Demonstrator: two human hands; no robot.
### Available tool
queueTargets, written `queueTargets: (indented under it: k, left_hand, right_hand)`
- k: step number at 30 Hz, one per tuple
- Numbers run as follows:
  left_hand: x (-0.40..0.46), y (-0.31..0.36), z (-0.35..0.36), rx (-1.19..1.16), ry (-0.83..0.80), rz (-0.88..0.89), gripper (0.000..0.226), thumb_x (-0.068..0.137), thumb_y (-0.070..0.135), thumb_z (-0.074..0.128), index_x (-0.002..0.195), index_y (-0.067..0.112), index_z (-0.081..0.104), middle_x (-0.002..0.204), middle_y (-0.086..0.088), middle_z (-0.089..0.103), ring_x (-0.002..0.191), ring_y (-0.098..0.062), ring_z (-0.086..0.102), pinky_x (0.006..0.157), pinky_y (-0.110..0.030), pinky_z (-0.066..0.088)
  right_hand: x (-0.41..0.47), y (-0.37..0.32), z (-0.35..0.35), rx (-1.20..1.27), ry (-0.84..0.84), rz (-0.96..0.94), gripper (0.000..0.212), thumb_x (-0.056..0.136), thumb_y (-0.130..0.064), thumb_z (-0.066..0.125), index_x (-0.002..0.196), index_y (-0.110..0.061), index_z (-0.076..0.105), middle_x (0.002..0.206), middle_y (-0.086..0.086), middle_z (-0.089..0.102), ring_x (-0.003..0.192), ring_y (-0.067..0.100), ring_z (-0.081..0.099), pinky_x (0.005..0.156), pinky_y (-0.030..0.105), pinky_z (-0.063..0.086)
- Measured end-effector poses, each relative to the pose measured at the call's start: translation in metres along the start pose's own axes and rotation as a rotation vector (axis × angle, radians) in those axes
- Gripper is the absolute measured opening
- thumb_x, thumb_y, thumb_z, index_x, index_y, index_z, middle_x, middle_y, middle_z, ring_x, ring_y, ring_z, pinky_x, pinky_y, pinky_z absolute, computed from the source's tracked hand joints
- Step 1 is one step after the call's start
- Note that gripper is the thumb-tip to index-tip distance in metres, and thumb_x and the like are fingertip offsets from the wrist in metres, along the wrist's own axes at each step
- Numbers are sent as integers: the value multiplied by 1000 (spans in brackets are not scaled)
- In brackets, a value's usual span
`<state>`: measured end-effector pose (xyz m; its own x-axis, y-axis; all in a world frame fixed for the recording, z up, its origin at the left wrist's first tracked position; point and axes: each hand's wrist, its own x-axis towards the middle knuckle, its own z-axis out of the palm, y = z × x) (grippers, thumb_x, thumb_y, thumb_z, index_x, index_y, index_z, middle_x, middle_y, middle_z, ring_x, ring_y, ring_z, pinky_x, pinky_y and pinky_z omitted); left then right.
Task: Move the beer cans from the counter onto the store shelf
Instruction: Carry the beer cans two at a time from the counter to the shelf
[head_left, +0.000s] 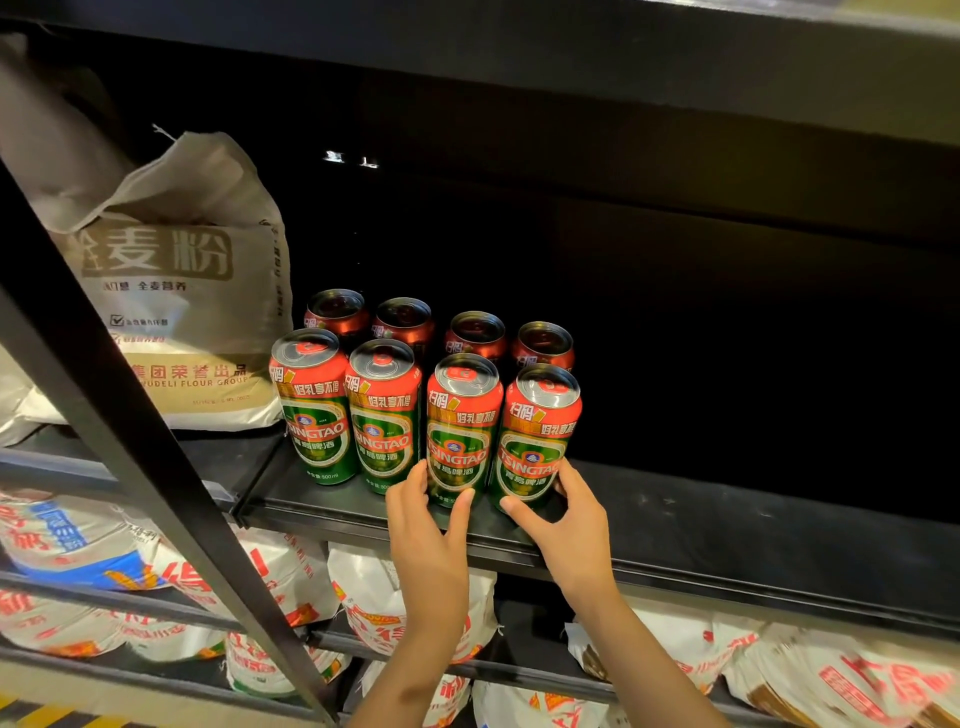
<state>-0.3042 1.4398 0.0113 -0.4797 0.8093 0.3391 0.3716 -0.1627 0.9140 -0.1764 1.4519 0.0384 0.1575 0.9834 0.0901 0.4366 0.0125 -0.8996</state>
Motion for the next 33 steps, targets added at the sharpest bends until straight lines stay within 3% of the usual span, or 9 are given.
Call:
queueTargets:
  k: [3, 13, 16, 18, 22, 25, 28, 31, 33]
  left_hand:
    - [1, 3, -1, -22, 20, -13, 50, 83, 24, 68, 127, 9, 50, 115, 5, 49, 109, -8, 50, 93, -17, 39]
    - [3, 12, -3, -29, 13, -102, 53, 79, 23, 72, 127, 11, 52, 114, 10, 49, 111, -8, 51, 97, -28, 43]
    - [1, 10, -11, 20, -86, -68, 53, 86, 21, 65, 135, 17, 44, 125, 7, 46, 120, -11, 47, 102, -29, 41]
    - [0, 8, -22, 79, -199, -23, 57, 90, 18, 59, 142, 18, 35, 133, 4, 41, 125, -8, 41, 103, -23, 36]
    - [6, 6, -48, 175, -453, 14, 60, 93, 20, 55, 146, 14, 29, 142, 2, 36, 130, -10, 34, 101, -16, 26]
    - [17, 10, -64, 235, -608, -9, 55, 91, 23, 58, 141, 13, 37, 140, -1, 41, 130, -16, 38, 106, -24, 31]
    - [17, 16, -81, 276, -765, 17, 47, 90, 23, 60, 134, 11, 48, 131, -5, 51, 120, -21, 49, 100, -29, 39]
    - [2, 20, -91, 266, -919, 32, 38, 88, 21, 62, 125, 15, 57, 125, -4, 58, 114, -21, 55, 97, -31, 41]
    - [-22, 25, -89, 244, -1074, 19, 32, 88, 17, 61, 120, 16, 59, 121, -4, 62, 110, -20, 57, 96, -34, 44]
  right_hand:
    - [-1, -1, 0, 17, 2, 2, 63, 75, -29, 79, 131, -25, 51, 122, -15, 60, 113, 1, 52, 95, 19, 41]
    - [-3, 3, 3, -25, -21, -5, 64, 77, -37, 75, 134, -27, 47, 126, -12, 61, 118, 5, 53, 103, 34, 46]
    - [-4, 2, 6, -113, -21, -12, 70, 81, -44, 69, 142, -31, 36, 141, -12, 50, 141, 17, 31, 115, 46, 29]
    - [-6, 0, 7, -187, -14, -16, 75, 84, -47, 64, 147, -33, 25, 150, -13, 38, 146, 20, 12, 118, 45, 12]
    - [-29, -3, 8, -318, 39, -54, 65, 90, -46, 57, 146, -29, 29, 149, -9, 39, 143, 12, 24, 119, 36, -1]
    - [-60, -6, 2, -422, 123, 5, 60, 95, -40, 52, 148, -22, 30, 153, -5, 33, 145, 13, 21, 119, 32, 1]
    - [-111, -7, -17, -409, 156, 65, 50, 96, -34, 51, 143, -21, 38, 145, -8, 40, 137, 11, 33, 115, 29, 21]
    - [-177, -3, -45, -221, 199, 224, 36, 95, -31, 53, 131, -27, 49, 127, -14, 51, 121, 5, 46, 93, 12, 40]
    - [-229, 4, -63, -91, 290, 380, 23, 94, -30, 56, 117, -34, 55, 115, -17, 57, 112, 4, 54, 78, 9, 44]
